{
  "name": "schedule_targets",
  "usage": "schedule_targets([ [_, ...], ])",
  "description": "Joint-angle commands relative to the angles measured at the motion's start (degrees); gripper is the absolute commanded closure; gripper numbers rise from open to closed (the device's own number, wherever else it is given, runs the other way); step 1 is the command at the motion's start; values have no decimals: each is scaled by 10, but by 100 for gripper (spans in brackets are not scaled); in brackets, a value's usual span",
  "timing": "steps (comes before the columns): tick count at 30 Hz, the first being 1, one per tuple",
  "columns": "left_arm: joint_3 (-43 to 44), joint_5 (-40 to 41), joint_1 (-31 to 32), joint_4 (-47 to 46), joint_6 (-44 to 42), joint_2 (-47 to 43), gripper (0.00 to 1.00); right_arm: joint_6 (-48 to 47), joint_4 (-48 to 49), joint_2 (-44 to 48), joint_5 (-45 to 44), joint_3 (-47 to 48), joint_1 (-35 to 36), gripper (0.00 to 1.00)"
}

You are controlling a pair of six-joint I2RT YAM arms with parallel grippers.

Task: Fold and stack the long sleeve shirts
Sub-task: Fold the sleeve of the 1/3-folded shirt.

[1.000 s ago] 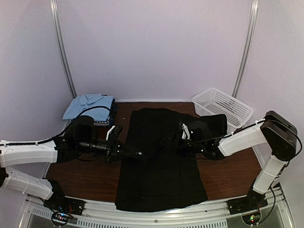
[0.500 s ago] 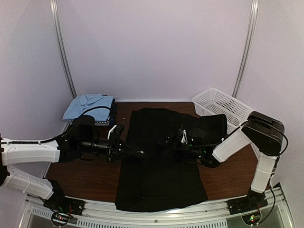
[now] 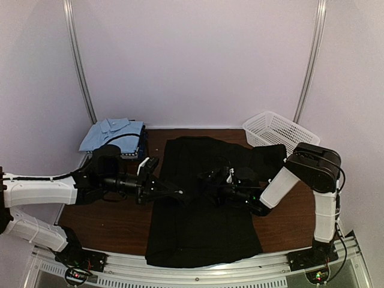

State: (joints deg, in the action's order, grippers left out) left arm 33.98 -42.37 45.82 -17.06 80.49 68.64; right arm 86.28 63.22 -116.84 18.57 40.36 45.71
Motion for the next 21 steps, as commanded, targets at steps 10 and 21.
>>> schedule_targets([
  [10,29,-9,2,67,-65,-3,100,56,104,-10,-66,2,-26,0],
  [21,-26,-2,3,114,-108,26,100,55,142,13,-81,-64,-34,0],
])
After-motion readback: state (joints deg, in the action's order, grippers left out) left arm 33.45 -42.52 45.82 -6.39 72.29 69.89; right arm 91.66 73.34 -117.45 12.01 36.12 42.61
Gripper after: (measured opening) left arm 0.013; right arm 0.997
